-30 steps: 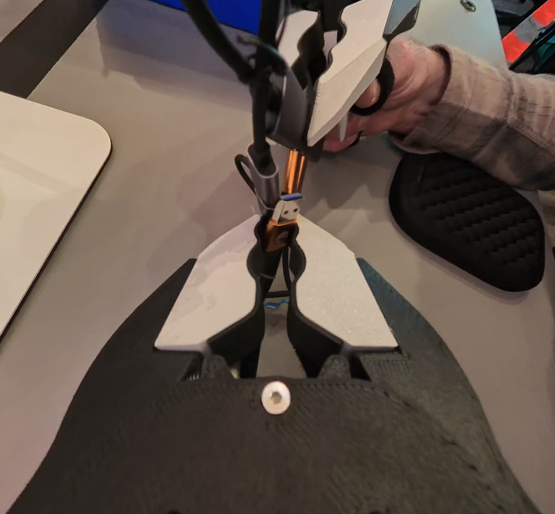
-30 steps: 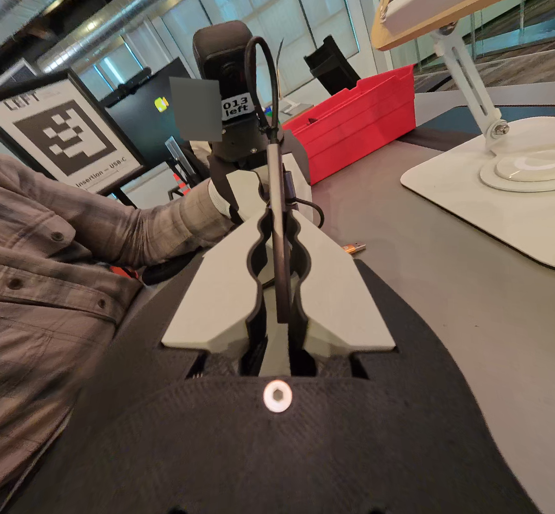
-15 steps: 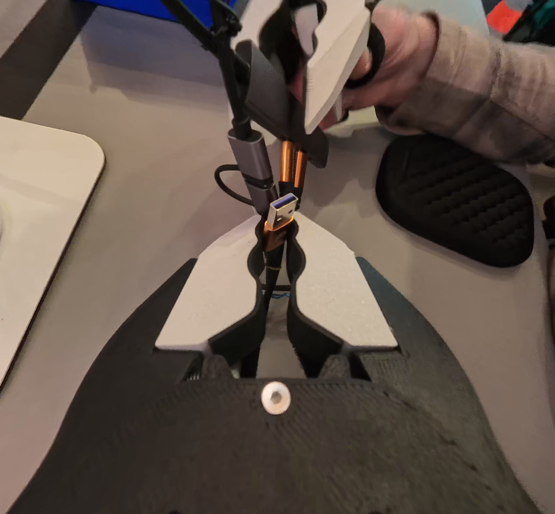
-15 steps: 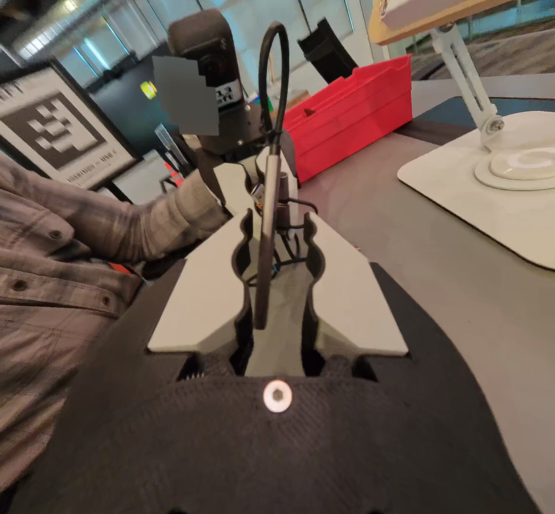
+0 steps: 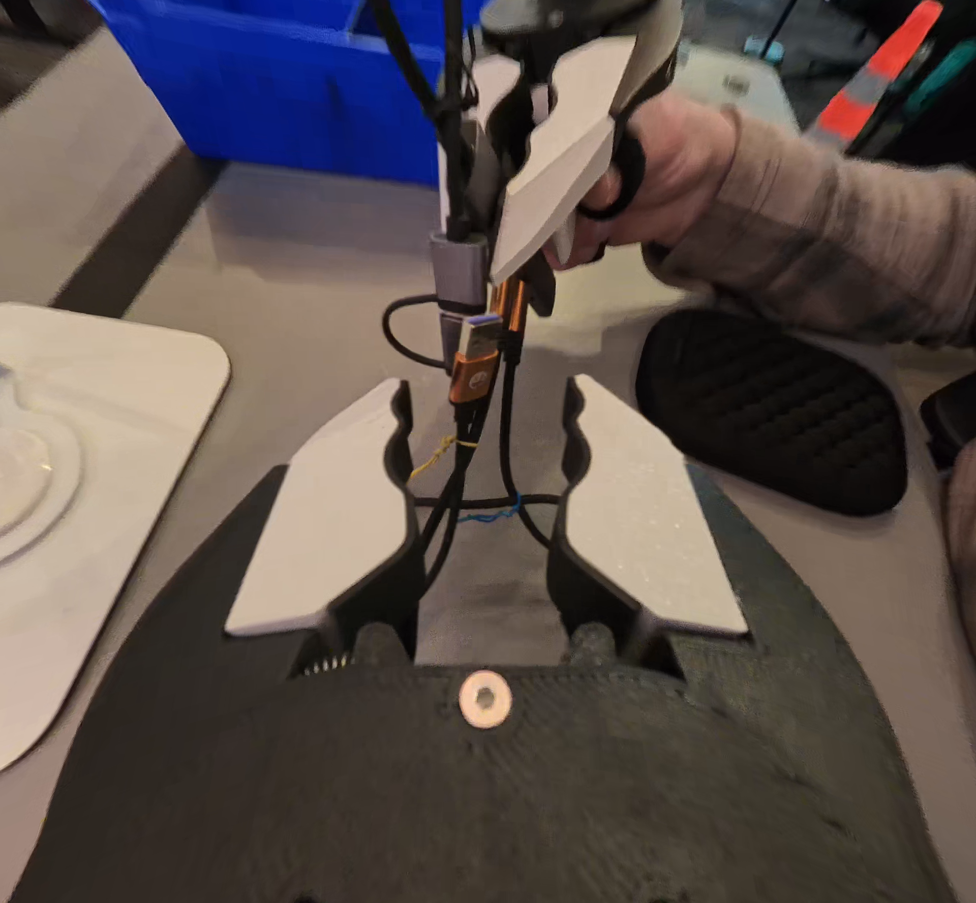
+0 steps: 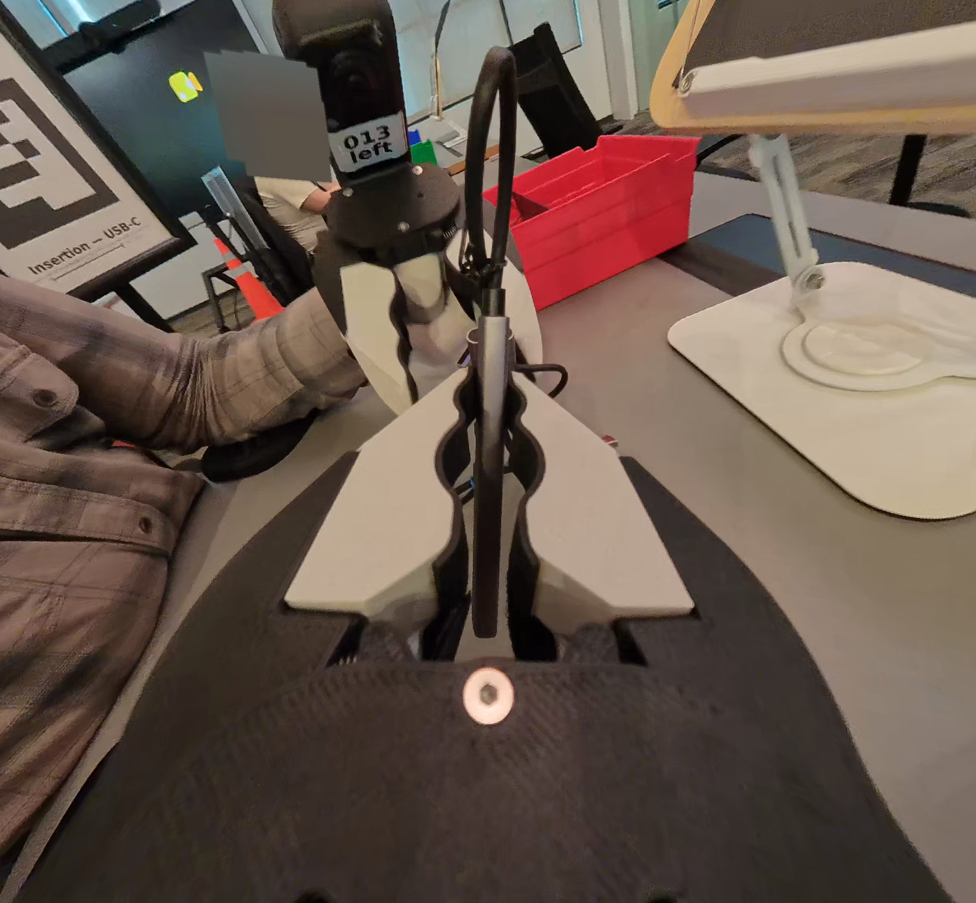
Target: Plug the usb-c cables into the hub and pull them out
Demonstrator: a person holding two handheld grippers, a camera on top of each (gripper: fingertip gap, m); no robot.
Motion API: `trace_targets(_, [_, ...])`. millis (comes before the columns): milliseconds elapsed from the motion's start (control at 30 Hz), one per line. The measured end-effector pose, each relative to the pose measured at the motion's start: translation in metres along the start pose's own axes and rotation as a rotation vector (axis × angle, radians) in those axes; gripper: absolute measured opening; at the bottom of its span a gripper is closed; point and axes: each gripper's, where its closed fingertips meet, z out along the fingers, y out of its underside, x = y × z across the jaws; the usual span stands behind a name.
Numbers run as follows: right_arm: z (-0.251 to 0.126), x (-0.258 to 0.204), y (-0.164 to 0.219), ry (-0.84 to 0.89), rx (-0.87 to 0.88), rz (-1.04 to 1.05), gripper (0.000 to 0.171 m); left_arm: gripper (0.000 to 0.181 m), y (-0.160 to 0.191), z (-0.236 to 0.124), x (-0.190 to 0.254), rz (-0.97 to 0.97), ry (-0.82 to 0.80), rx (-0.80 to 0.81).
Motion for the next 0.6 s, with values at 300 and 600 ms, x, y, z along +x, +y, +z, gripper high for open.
trace_targets(300, [-0.05, 0.014, -0.042, 0.167, 0.066, -0.071, 0.006, 0.066, -0.08, -0.074, -0.003, -0.059, -0.017, 0.488])
trace_targets(600, [-0.152, 0.048, -0.136, 0.419, 0.242, -0.176, 0.006, 0.014, -0.079, -0.095, -0.02, -0.03, -0.125, 0.54])
